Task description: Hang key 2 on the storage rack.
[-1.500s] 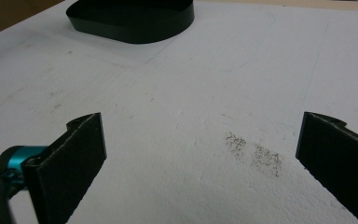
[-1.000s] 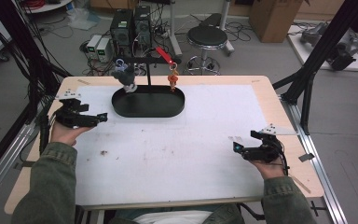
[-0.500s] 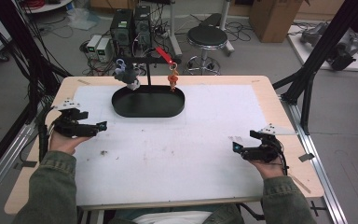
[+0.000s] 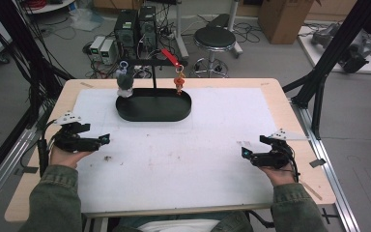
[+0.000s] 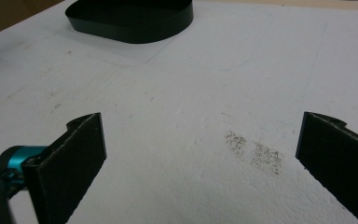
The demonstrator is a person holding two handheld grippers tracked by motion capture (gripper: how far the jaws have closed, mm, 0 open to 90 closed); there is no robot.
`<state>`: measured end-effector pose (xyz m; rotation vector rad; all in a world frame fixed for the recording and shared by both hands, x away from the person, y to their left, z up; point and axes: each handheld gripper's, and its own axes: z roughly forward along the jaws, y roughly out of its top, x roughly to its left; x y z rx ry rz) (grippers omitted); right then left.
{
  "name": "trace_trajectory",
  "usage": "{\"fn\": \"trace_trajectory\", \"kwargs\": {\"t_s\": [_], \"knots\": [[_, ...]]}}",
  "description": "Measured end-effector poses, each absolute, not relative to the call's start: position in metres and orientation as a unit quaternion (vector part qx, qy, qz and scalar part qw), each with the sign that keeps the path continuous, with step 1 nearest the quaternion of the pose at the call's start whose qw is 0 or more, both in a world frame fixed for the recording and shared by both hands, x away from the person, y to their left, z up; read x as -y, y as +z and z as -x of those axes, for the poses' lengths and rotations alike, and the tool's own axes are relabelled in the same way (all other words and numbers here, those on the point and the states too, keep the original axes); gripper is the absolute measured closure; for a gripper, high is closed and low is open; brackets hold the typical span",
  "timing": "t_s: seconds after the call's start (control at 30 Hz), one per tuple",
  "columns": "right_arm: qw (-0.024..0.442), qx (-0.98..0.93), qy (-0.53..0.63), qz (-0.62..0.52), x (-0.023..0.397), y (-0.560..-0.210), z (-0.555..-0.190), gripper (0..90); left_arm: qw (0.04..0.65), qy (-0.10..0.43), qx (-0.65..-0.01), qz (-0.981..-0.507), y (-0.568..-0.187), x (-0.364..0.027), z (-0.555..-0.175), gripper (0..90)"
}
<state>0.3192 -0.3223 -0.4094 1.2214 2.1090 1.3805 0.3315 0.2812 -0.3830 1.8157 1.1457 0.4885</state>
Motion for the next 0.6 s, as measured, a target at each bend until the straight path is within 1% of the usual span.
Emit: {"fn": "trace_trajectory", "kwargs": {"t_s": [0.3,0.6], "knots": [[0.169,-0.741,0.485,-0.433,0.322,-0.410,-0.319,0.6,0.464,0.204,-0.479,-0.717,-0.396,-0.290,-0.318,5.6],[0.170,-0.742,0.484,-0.431,0.322,-0.410,-0.319,0.6,0.469,0.233,-0.477,-0.706,-0.406,-0.296,-0.297,5.6]]}}
